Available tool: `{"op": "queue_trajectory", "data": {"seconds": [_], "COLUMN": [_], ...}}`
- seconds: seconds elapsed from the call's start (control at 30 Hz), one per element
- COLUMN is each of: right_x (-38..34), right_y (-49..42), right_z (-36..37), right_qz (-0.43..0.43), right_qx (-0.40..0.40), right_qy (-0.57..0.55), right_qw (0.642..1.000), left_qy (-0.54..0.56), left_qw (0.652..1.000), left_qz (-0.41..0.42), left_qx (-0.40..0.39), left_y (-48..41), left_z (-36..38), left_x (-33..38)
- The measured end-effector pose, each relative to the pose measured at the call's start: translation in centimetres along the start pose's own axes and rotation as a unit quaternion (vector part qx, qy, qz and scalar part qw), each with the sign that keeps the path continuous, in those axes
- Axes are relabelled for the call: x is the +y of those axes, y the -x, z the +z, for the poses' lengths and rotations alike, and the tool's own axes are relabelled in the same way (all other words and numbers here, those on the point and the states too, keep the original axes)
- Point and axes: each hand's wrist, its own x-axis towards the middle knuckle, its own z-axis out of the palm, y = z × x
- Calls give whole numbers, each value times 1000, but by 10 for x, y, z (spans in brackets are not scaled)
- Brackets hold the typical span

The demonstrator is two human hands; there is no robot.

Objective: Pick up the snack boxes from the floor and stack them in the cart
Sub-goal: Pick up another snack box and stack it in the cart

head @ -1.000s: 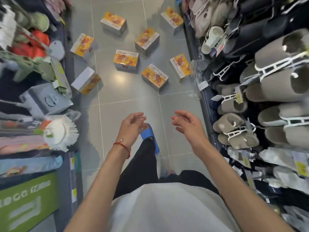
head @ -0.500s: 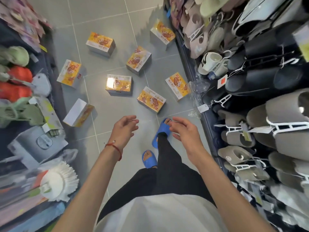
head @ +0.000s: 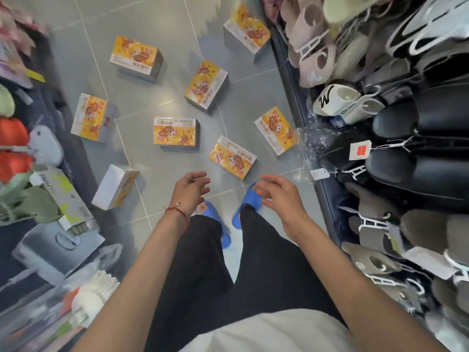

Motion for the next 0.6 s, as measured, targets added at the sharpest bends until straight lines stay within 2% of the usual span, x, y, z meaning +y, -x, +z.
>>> {"op": "queue_trajectory", "data": {"seconds": [0.27, 0.4, 0.6], "right_x": [-9, 2, 34], "right_y": [-80, -124, -192], "right_z": [37, 58, 84], "right_qz": [55, 90, 133], "right_qx": [74, 116, 140], "right_qy": [-42, -85, -116], "right_qw": [995, 986, 974], "left_qy": [-35, -89, -175], "left_qw": [997, 989, 974], "left_qz": [-70, -93, -120], "left_qx": [-19, -71, -77], "left_y": [-102, -158, -242], "left_z": [6, -3, -11], "left_x": [29, 30, 16]}}
